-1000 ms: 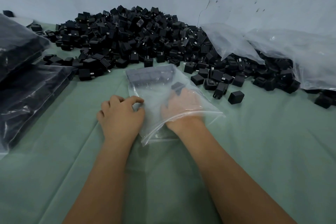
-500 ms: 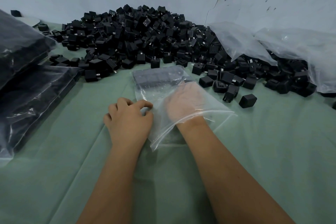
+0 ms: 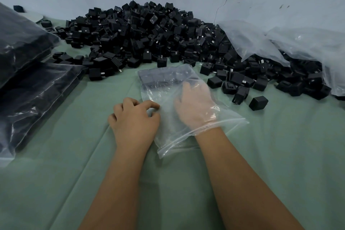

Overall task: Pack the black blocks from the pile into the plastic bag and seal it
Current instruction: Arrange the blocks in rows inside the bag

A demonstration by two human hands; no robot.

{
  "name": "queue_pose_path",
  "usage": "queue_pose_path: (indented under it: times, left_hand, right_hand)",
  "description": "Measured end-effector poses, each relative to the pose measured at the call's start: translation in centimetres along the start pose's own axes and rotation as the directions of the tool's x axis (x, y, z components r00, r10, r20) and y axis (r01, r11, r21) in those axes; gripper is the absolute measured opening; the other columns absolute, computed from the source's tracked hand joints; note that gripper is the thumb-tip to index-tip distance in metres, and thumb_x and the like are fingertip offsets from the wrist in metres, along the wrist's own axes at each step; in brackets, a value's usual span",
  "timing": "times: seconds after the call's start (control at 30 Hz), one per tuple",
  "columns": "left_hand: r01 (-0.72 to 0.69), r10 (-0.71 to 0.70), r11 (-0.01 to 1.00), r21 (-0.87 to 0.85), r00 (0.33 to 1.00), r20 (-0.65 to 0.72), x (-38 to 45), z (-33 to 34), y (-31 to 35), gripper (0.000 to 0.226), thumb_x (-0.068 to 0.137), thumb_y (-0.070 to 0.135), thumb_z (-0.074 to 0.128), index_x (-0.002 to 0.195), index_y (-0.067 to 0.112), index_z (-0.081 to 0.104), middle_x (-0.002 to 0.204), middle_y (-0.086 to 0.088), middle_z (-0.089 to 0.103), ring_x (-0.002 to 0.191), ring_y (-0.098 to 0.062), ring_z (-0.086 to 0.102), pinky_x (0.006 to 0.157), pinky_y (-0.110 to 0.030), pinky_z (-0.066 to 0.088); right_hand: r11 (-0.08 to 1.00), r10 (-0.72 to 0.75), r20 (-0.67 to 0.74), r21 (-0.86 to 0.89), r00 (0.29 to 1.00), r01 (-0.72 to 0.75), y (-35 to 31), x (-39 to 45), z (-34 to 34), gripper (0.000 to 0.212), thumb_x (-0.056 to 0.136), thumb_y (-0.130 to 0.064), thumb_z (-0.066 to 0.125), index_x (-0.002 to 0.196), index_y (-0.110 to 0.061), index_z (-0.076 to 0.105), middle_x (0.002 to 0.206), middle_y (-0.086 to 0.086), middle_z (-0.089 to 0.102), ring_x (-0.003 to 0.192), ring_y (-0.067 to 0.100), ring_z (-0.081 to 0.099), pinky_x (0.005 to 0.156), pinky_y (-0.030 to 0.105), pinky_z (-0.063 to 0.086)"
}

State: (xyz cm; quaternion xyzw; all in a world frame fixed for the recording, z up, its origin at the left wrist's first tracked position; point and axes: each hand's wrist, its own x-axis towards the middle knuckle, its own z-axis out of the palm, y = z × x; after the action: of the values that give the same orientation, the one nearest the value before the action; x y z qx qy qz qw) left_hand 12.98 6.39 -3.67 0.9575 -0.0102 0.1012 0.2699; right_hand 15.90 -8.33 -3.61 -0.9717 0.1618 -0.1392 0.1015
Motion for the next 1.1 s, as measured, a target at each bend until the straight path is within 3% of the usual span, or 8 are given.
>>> queue_pose_path:
  times: [0.17,0.37,0.47,0.57,0.73,0.83,0.93,1.1]
  left_hand:
    - [0.005,-0.005,1.0,-0.002,1.0,0.003,0.0,0.0,0.1,0.025,0.09,0.036,0.052,0.108,0.047,0.065,0.108,0.01,0.036,0.117,-0.02,0.033,0.1,-0.035,0.02]
    - [0.003,-0.003,1.0,0.002,1.0,-0.005,-0.1,0.0,0.1,0.025,0.089,0.034,0.052,0.107,0.046,0.065,0.108,0.01,0.037,0.117,-0.021,0.035,0.102,-0.036,0.021]
    - [-0.002,0.002,1.0,-0.004,1.0,-0.004,-0.1,-0.1,-0.1,0.024,0.09,0.035,0.052,0.106,0.046,0.066,0.11,0.009,0.039,0.118,-0.022,0.035,0.103,-0.037,0.021]
    - [-0.003,0.003,1.0,-0.004,1.0,0.001,-0.1,-0.2,0.0,0.023,0.09,0.036,0.053,0.106,0.046,0.066,0.112,0.007,0.042,0.119,-0.023,0.035,0.103,-0.038,0.021]
    - [-0.002,0.002,1.0,-0.015,1.0,0.01,-0.2,-0.4,-0.1,0.028,0.09,0.03,0.051,0.111,0.043,0.065,0.12,0.002,0.048,0.12,-0.026,0.036,0.102,-0.039,0.023]
    - [-0.008,0.007,0.999,-0.05,1.0,-0.015,-0.2,-0.6,-0.3,0.032,0.091,0.022,0.052,0.116,0.037,0.064,0.122,-0.002,0.053,0.121,-0.029,0.039,0.103,-0.04,0.025]
    - [-0.007,0.005,0.998,-0.058,1.0,-0.031,-0.2,-0.8,-0.5,0.033,0.092,0.017,0.052,0.118,0.033,0.065,0.12,-0.007,0.057,0.119,-0.033,0.043,0.102,-0.041,0.03]
    - [-0.122,0.044,0.937,-0.327,0.97,-0.238,-0.5,-1.2,-0.6,0.027,0.089,0.011,0.058,0.11,0.025,0.069,0.116,0.001,0.051,0.109,-0.032,0.053,0.095,-0.041,0.045]
  right_hand:
    - [0.995,-0.076,0.088,-0.055,0.993,0.081,-0.4,0.0,-0.7,0.031,0.098,-0.023,0.038,0.116,-0.007,0.057,0.089,0.009,0.053,0.08,0.028,0.053,0.067,0.037,0.045]
    - [0.998,-0.024,0.074,0.055,0.997,0.02,-0.2,0.1,0.2,0.038,0.101,-0.025,0.034,0.134,-0.009,0.047,0.126,0.01,0.05,0.11,0.028,0.049,0.094,0.039,0.042]
    - [0.998,-0.007,0.074,0.062,0.997,0.002,0.2,-0.3,-0.4,0.052,0.1,-0.04,0.038,0.148,-0.022,0.032,0.155,0.008,0.027,0.14,0.031,0.028,0.111,0.045,0.028]
    - [0.985,-0.135,0.183,-0.081,0.974,0.151,0.4,-1.8,-1.0,0.045,0.102,-0.034,0.037,0.145,-0.018,0.038,0.148,0.009,0.037,0.134,0.029,0.036,0.107,0.041,0.034]
    - [0.949,-0.312,0.101,-0.018,0.945,0.315,1.7,-5.6,-3.0,0.026,0.098,-0.032,0.041,0.111,-0.022,0.061,0.113,0.001,0.059,0.104,0.024,0.055,0.091,0.038,0.046]
    - [0.848,-0.493,-0.315,0.037,0.811,0.529,2.6,-7.9,-4.3,0.035,0.085,-0.015,0.052,0.053,-0.019,0.039,0.054,-0.003,0.039,0.053,0.018,0.039,0.051,0.031,0.036]
    - [0.725,-0.489,-0.667,0.046,0.562,0.687,4.0,-9.1,-5.2,0.024,0.077,-0.006,0.053,0.053,-0.008,0.048,0.052,0.003,0.042,0.048,0.022,0.036,0.047,0.032,0.03]
    - [0.871,0.119,-0.721,0.406,0.682,0.278,8.5,-6.9,-6.1,0.024,0.085,-0.016,0.047,0.102,-0.012,0.063,0.093,0.005,0.057,0.086,0.021,0.052,0.067,0.031,0.04]
